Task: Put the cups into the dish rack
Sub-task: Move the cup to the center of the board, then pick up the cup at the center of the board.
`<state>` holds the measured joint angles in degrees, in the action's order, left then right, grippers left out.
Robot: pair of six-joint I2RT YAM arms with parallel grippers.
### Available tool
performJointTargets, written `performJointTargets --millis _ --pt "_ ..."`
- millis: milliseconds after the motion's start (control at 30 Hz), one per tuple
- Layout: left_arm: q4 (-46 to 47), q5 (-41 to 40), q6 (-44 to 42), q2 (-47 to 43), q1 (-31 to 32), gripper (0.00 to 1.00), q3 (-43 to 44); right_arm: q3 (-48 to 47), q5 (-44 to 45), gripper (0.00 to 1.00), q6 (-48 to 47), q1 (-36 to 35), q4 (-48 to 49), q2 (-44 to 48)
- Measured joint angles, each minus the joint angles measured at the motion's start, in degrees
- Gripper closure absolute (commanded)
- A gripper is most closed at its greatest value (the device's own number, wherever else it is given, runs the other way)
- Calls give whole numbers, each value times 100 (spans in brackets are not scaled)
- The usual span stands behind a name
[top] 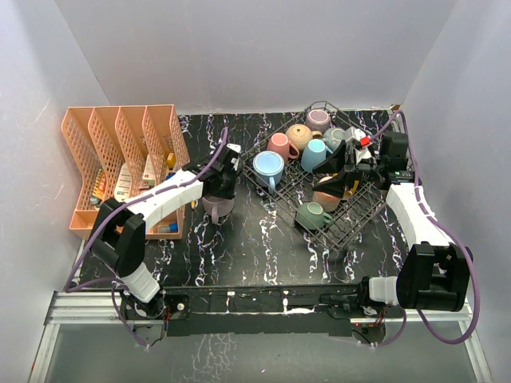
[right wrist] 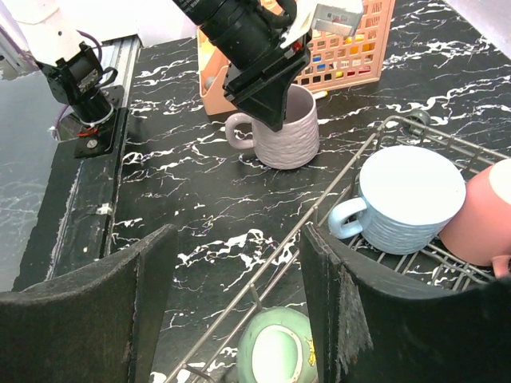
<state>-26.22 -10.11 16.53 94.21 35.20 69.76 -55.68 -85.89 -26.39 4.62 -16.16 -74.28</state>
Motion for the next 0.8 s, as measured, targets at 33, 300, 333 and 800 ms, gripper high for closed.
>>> performJointTargets --millis 33,300,333,800 --pt "-2 -55 48 0 31 70 0 28 0 36 7 0 2 0" --pt "33 -341 157 0 129 63 -2 83 9 36 66 0 24 -2" --pt "55 -348 157 9 131 64 -2 83 9 36 76 0 24 0" --pt "348 -103 262 597 131 100 -28 -120 136 36 -402 -7 -588 -118"
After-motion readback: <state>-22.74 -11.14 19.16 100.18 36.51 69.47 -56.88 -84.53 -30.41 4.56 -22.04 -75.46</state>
